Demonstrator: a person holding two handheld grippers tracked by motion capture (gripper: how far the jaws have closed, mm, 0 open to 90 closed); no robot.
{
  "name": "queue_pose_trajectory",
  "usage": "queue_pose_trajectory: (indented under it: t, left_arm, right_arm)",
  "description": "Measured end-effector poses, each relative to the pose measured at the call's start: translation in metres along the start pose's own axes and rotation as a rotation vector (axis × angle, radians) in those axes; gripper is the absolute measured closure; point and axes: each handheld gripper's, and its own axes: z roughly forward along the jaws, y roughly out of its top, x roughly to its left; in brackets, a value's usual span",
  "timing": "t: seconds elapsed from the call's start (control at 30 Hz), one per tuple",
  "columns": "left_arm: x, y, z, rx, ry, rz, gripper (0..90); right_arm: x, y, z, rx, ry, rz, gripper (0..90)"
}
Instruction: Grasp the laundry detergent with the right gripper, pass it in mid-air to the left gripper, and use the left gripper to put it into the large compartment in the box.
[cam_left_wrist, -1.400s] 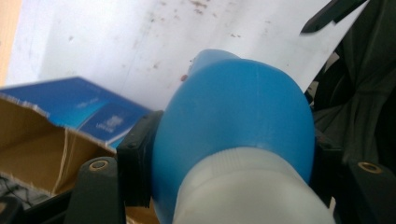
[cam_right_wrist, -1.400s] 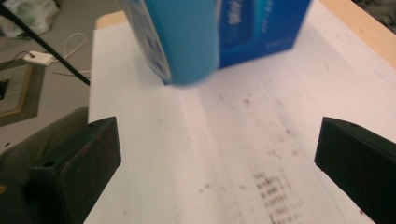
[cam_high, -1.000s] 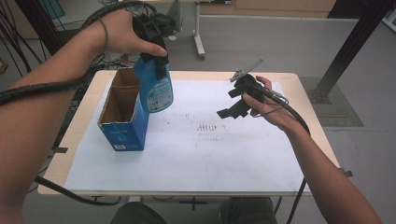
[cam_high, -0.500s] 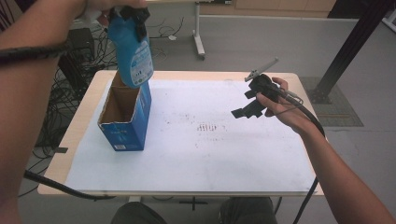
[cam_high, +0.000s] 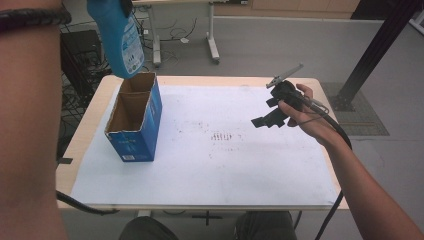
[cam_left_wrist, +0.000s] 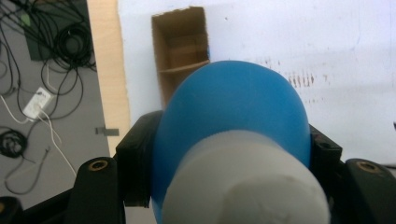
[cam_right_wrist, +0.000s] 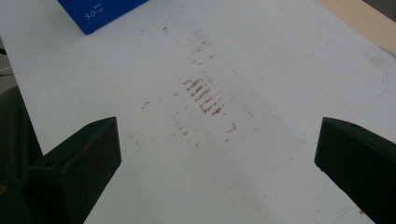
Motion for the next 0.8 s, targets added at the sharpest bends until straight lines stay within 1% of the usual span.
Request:
queue_pose_trajectory:
  t: [0.03, 0.07, 0.17, 0.2, 0.23, 0.27, 0.4, 0.53, 0.77, 0.8]
  left_arm:
    - [0.005, 0.0, 0.0, -0.001, -0.003, -0.022, 36.0]
    - [0.007, 0.001, 0.001, -0.001, -0.003, -0.035, 36.0]
    - [0.017, 0.002, 0.003, 0.003, 0.006, -0.083, 36.0]
    - [0.02, 0.002, 0.004, 0.001, 0.008, -0.1, 35.9]
    - [0.022, 0.002, 0.005, 0.003, 0.008, -0.11, 36.0]
    - [0.026, 0.002, 0.006, 0.0, 0.006, -0.132, 36.0]
    - [0.036, 0.001, 0.01, -0.004, 0.006, -0.174, 36.0]
    - [0.038, 0.002, 0.014, -0.004, 0.016, -0.181, 36.0]
    - [0.041, 0.002, 0.022, -0.006, 0.006, -0.193, 36.0]
    - [0.042, 0.002, 0.023, -0.001, 0.006, -0.188, 36.0]
  right_arm:
    - [0.0, 0.0, 0.0, 0.003, -0.002, -0.001, 0.5]
    - [0.0, -0.001, -0.001, 0.007, -0.005, -0.006, 0.4]
    - [-0.001, -0.002, -0.003, 0.011, -0.012, -0.005, 0.5]
    - [-0.001, -0.002, -0.003, 0.009, -0.011, 0.002, 0.5]
    - [-0.001, -0.003, -0.004, 0.01, -0.011, 0.006, 0.5]
    - [-0.001, -0.004, -0.004, 0.012, -0.013, 0.007, 0.5]
    - [-0.003, -0.006, -0.007, 0.013, -0.022, 0.011, 0.4]
    - [-0.004, -0.007, -0.008, 0.014, -0.03, 0.01, 0.5]
    - [-0.002, -0.006, -0.008, 0.016, -0.032, 0.0, 0.4]
    - [-0.002, -0.006, -0.008, 0.016, -0.033, -0.001, 0.4]
